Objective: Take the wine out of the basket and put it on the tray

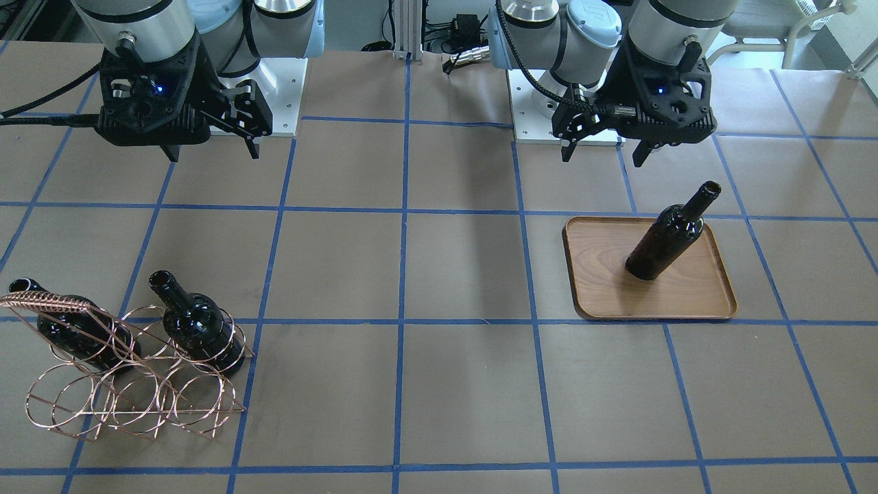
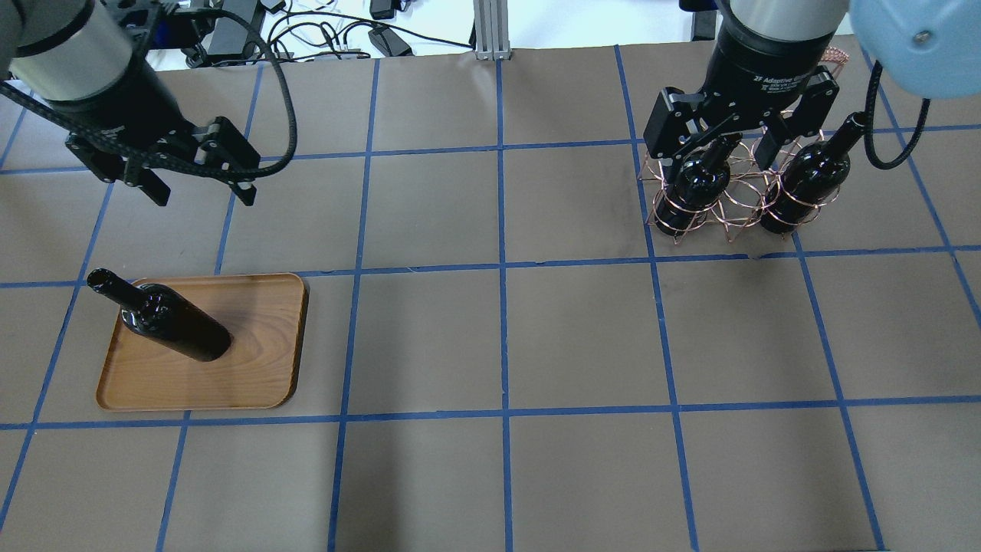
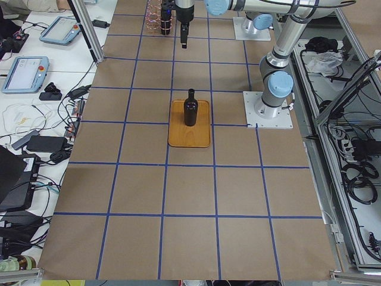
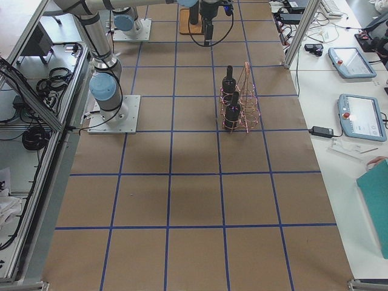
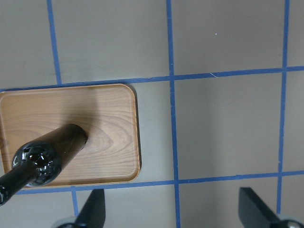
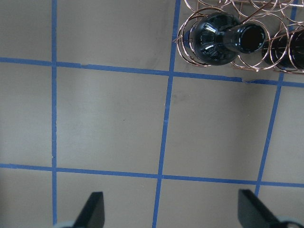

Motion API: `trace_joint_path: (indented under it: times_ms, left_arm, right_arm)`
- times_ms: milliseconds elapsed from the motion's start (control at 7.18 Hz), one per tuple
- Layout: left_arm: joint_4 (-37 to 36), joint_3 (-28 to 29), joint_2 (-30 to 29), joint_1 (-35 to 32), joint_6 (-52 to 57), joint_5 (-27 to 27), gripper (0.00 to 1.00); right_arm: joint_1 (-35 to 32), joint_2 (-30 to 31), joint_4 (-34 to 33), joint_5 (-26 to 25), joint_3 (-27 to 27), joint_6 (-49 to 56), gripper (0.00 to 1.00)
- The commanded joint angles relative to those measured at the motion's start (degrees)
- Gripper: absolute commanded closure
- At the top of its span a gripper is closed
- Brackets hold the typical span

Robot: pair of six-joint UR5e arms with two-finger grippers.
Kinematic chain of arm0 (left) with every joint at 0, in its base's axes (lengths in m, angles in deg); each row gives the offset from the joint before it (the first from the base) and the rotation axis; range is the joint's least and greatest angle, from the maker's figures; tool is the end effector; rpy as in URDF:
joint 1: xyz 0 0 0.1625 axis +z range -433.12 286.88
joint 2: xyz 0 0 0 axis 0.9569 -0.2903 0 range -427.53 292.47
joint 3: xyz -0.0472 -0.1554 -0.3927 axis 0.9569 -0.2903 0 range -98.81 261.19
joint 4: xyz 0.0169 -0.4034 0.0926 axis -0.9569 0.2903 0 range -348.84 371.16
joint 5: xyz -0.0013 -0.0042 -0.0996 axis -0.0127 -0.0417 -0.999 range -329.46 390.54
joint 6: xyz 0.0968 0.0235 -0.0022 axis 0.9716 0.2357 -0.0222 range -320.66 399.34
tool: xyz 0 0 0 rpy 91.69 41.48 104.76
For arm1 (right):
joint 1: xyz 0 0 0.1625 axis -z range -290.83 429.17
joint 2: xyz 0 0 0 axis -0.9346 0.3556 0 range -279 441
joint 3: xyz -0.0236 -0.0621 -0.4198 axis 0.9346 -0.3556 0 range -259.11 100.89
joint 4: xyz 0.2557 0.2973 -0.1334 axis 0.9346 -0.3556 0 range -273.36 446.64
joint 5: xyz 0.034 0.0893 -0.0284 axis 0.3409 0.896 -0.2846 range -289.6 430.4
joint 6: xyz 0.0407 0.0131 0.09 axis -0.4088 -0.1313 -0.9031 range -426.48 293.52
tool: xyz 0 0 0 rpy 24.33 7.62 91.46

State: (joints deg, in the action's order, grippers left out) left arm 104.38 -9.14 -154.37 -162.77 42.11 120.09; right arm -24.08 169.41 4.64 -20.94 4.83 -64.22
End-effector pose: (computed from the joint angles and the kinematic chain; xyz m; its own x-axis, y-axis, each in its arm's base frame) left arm -0.1311 -0.4681 0.5058 -0.9991 0.0420 0.0081 0.0421 0.9991 0.0065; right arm 0.1588 -0.4880 0.5124 -0.9950 -0.0973 0.0209 -0.0959 0.9934 0.0624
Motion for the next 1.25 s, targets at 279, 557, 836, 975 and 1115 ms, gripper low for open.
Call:
trace_joint_path:
  times_ms: [279,557,836,975,1115]
  left_arm:
    - [0.0,-0.3,1.1,-1.9,-1.8,-0.1,0.0]
    - [0.0,-0.8,1.5,-1.9,-1.7,-0.3,0.0]
    - [0.0,-0.8,2.2,-2.0,-1.7,-0.2,0.0]
    - [0.0,-0.8,2.0,-2.0,-1.2,-0.2,0.0]
    - [0.0,-0.8,1.9,-2.0,-0.9,-0.2,0.0]
  right_arm:
    - [0.0,0.0,0.0,0.0,0.0,0.0,0.0]
    - [0.0,0.0,-0.1,0.1,0.0,0.0,0.0]
    - [0.0,0.0,-0.8,0.3,0.0,-0.2,0.0]
    - [0.0,0.0,-1.1,0.5,0.0,-0.2,0.01]
    - [0.0,0.0,-2.1,0.6,0.1,0.0,0.04]
